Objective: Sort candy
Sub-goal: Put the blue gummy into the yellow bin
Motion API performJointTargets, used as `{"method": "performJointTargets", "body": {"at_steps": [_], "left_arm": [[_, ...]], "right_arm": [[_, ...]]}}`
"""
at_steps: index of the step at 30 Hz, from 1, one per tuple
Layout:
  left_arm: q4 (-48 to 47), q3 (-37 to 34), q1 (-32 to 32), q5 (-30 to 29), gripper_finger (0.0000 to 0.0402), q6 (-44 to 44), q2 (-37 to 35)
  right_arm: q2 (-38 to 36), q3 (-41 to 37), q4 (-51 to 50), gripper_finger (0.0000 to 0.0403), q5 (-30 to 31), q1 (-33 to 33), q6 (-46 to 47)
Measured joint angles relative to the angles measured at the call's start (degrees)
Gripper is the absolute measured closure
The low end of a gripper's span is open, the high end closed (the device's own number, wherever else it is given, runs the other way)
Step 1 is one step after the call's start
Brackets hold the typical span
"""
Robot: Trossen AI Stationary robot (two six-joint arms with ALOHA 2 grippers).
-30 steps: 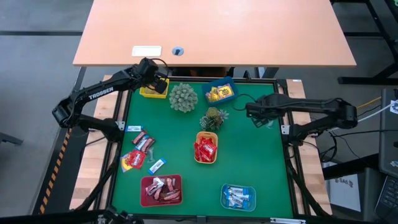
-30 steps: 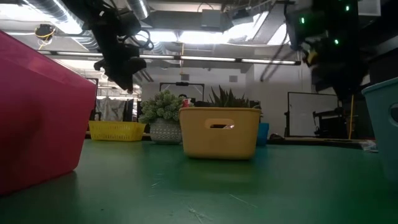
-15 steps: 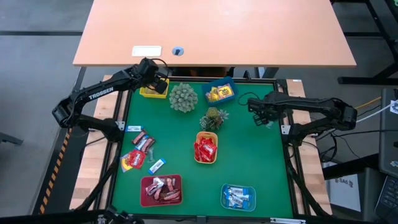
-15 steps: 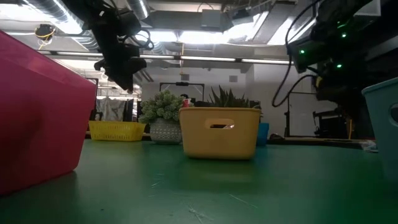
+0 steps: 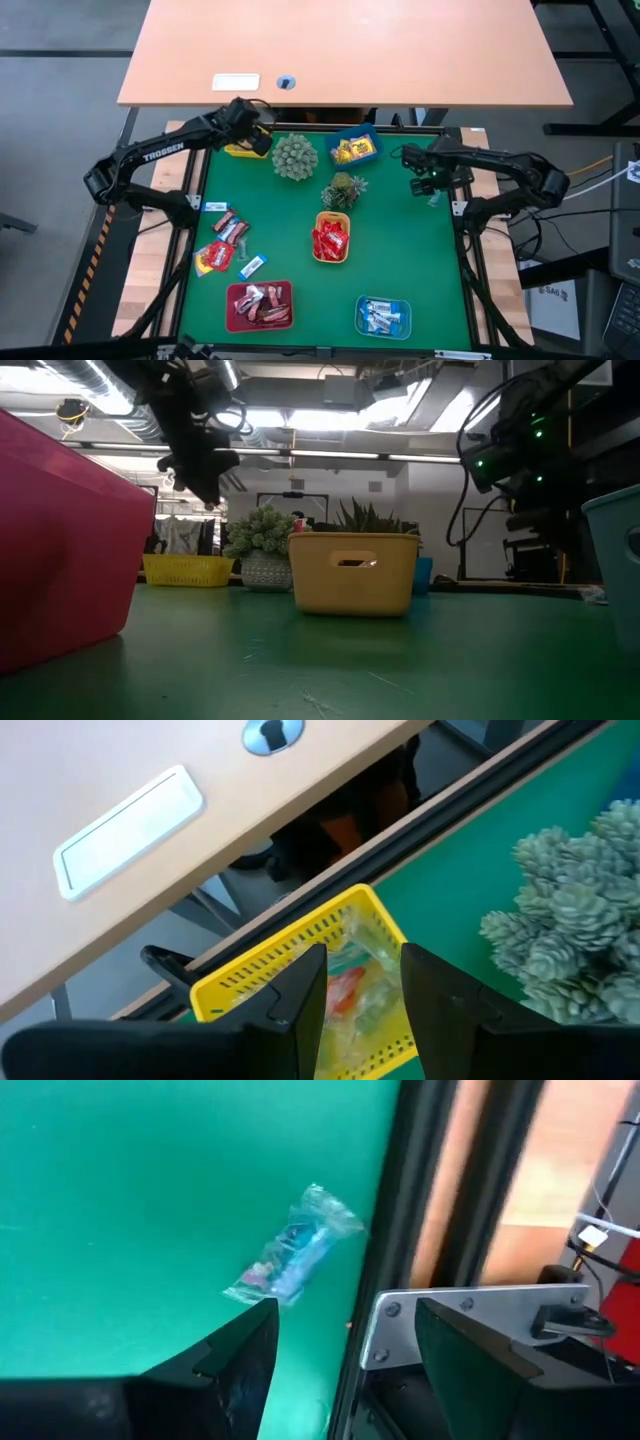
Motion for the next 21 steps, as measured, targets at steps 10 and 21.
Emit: {"method": "performJointTargets", "body": {"at_steps": [10, 21], "left_arm": [[0.0, 0.0, -1.3, 0.0, 0.0285, 0.0, 0.0], [0.0, 0.0, -1.3, 0.0, 0.0285, 0.0, 0.0]], "right_arm": [[4.8, -4.3, 6.7, 0.0167, -4.9, -4.7, -5.2], [5.3, -9.5, 15.7, 0.0167, -6.6, -6.5, -6.6]]}}
